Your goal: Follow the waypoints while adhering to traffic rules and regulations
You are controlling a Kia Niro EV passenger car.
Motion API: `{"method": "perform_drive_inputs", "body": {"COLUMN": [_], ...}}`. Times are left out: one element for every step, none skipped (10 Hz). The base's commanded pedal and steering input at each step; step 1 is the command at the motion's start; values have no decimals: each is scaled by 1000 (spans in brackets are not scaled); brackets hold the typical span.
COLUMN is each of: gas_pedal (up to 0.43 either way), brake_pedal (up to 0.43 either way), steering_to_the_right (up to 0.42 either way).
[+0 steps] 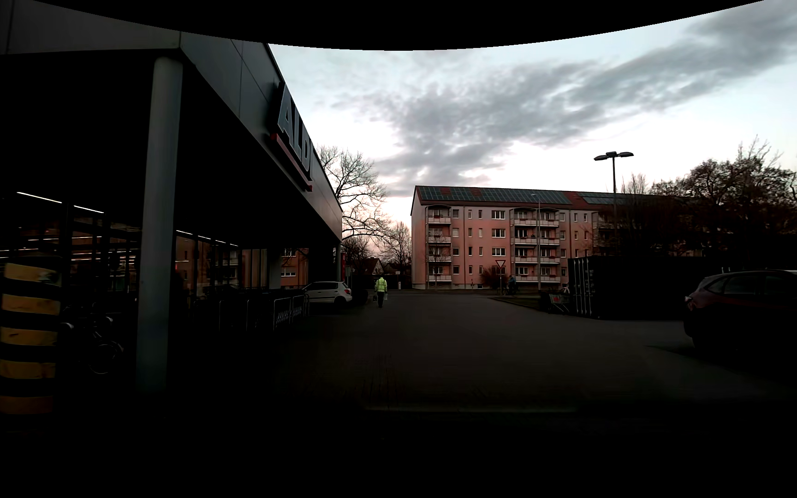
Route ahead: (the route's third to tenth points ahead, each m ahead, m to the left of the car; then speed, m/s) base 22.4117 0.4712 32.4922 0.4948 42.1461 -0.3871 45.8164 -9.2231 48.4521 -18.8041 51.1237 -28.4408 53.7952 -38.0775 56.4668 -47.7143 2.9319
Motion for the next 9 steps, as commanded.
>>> {"method": "perform_drive_inputs", "body": {"gas_pedal": [0,0,0,0,0,0,0,0,0], "brake_pedal": [67,67,67,67,67,67,73,73,79], "steering_to_the_right": [57,62,69,76,87,96,105,109,115]}}
